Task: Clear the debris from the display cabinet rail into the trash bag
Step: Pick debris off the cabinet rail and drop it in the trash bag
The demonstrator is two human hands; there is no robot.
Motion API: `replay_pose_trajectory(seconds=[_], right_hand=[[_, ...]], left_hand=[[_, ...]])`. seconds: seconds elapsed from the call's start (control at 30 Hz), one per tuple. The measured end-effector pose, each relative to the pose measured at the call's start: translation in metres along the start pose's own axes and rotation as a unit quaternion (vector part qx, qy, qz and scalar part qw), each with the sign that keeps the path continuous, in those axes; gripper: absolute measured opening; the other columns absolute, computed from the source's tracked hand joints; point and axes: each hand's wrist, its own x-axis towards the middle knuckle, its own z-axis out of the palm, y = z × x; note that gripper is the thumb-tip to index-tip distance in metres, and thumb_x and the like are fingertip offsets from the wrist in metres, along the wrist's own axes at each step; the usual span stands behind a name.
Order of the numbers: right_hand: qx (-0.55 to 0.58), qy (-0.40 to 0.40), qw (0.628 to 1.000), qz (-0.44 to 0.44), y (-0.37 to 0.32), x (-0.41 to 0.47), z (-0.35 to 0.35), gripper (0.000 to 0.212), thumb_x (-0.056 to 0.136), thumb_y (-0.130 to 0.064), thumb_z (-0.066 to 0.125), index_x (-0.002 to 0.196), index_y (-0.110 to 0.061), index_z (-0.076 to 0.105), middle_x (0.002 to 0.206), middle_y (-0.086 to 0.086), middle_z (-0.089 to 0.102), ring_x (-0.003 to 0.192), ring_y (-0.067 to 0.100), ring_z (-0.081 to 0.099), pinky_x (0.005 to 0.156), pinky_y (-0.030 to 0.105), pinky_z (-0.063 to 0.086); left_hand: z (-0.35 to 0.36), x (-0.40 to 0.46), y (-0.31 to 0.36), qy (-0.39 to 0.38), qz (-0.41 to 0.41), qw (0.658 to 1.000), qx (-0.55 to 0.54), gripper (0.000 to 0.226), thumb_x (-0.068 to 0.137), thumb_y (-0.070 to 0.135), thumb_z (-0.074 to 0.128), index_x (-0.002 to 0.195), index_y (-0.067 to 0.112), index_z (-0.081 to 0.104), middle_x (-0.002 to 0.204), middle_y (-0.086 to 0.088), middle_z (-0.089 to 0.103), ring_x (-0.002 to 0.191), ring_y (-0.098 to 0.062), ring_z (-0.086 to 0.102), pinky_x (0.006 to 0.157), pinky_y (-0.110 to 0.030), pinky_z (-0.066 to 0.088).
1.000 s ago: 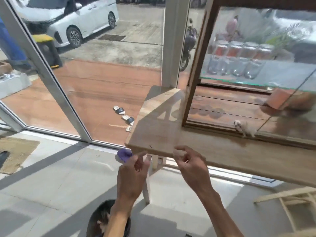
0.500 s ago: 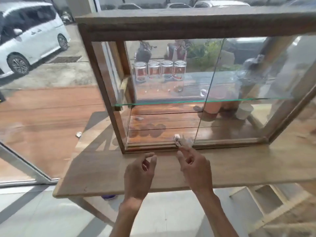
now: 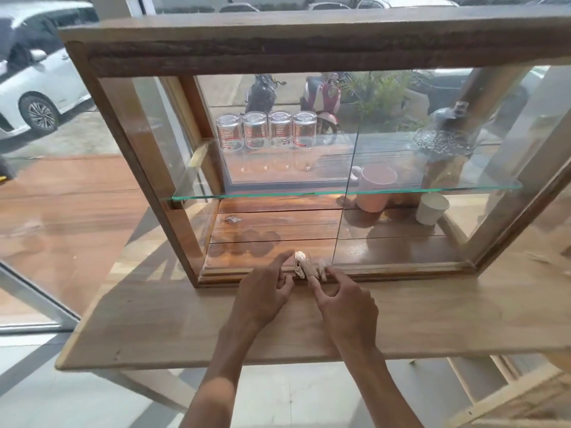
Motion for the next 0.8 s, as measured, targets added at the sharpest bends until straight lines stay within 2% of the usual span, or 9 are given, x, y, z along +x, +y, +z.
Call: replay_pose_trajectory(seconds=[0.1, 0.17, 0.23, 0.33, 0.43, 0.6, 0.8], right_hand=[[0.004, -0.003, 1.0, -0.008, -0.001, 0.004, 0.002, 0.045, 0.083, -0.063, 0.067, 0.121, -0.04, 0.069, 0.078, 0.004, 0.078, 0.08, 0.031, 0.074, 0.071, 0.038, 0.056], [0.008, 0.01, 0.999, -0.031, 0.0, 0.004, 0.004, 0.049, 0.082, -0.064, 0.066, 0.124, -0.038, 0.067, 0.076, 0.002, 0.077, 0.074, 0.027, 0.074, 0.067, 0.038, 0.059], [0.012, 0.022, 0.999, -0.039, 0.001, 0.004, 0.005, 0.056, 0.081, -0.066, 0.066, 0.129, -0.036, 0.065, 0.078, 0.004, 0.079, 0.074, 0.027, 0.075, 0.068, 0.038, 0.061], [0.001, 0.016, 0.999, -0.036, 0.0, 0.005, 0.007, 0.057, 0.082, -0.064, 0.069, 0.129, -0.032, 0.067, 0.085, 0.009, 0.08, 0.082, 0.034, 0.075, 0.071, 0.038, 0.058], [-0.006, 0.002, 0.999, -0.033, -0.001, 0.007, 0.006, 0.052, 0.084, -0.062, 0.069, 0.126, -0.033, 0.069, 0.091, 0.009, 0.081, 0.087, 0.034, 0.075, 0.072, 0.038, 0.057], [-0.001, -0.019, 1.0, -0.012, 0.002, 0.012, 0.006, 0.037, 0.088, -0.056, 0.067, 0.119, -0.037, 0.074, 0.084, 0.007, 0.08, 0.085, 0.035, 0.073, 0.072, 0.04, 0.054], [0.03, -0.015, 0.999, -0.017, 0.001, 0.011, 0.006, 0.025, 0.089, -0.043, 0.072, 0.112, -0.032, 0.077, 0.076, 0.0, 0.078, 0.077, 0.029, 0.074, 0.064, 0.033, 0.049]], left_hand=[[-0.005, 0.007, 0.0, 0.003, 0.027, 0.999, 0.022, 0.047, 0.086, 0.028, 0.064, 0.132, 0.035, 0.055, 0.063, 0.012, 0.045, 0.063, -0.011, 0.05, 0.063, -0.032, 0.05], [-0.007, 0.01, 0.0, -0.003, 0.046, 0.999, 0.027, 0.048, 0.086, 0.027, 0.064, 0.133, 0.031, 0.055, 0.073, 0.014, 0.045, 0.068, -0.008, 0.049, 0.065, -0.03, 0.05], [-0.006, 0.013, -0.001, -0.008, 0.069, 0.997, 0.042, 0.052, 0.085, 0.025, 0.064, 0.136, 0.028, 0.055, 0.083, 0.011, 0.045, 0.076, -0.009, 0.048, 0.072, -0.029, 0.05], [-0.004, 0.021, -0.006, -0.008, 0.102, 0.992, 0.08, 0.056, 0.084, 0.027, 0.063, 0.139, 0.025, 0.053, 0.096, 0.006, 0.046, 0.097, -0.013, 0.045, 0.091, -0.029, 0.042], [0.0, 0.027, -0.009, -0.026, 0.099, 0.991, 0.089, 0.052, 0.087, 0.033, 0.062, 0.138, 0.028, 0.053, 0.105, 0.003, 0.05, 0.104, -0.014, 0.043, 0.097, -0.033, 0.04], [0.003, 0.027, -0.012, -0.013, 0.085, 0.994, 0.071, 0.026, 0.091, 0.04, 0.063, 0.113, 0.03, 0.07, 0.096, 0.005, 0.049, 0.096, -0.011, 0.044, 0.09, -0.031, 0.043], [0.005, 0.024, -0.014, 0.004, 0.075, 0.996, 0.047, 0.018, 0.09, 0.039, 0.067, 0.101, 0.027, 0.072, 0.09, 0.005, 0.051, 0.09, -0.01, 0.045, 0.082, -0.03, 0.046]])
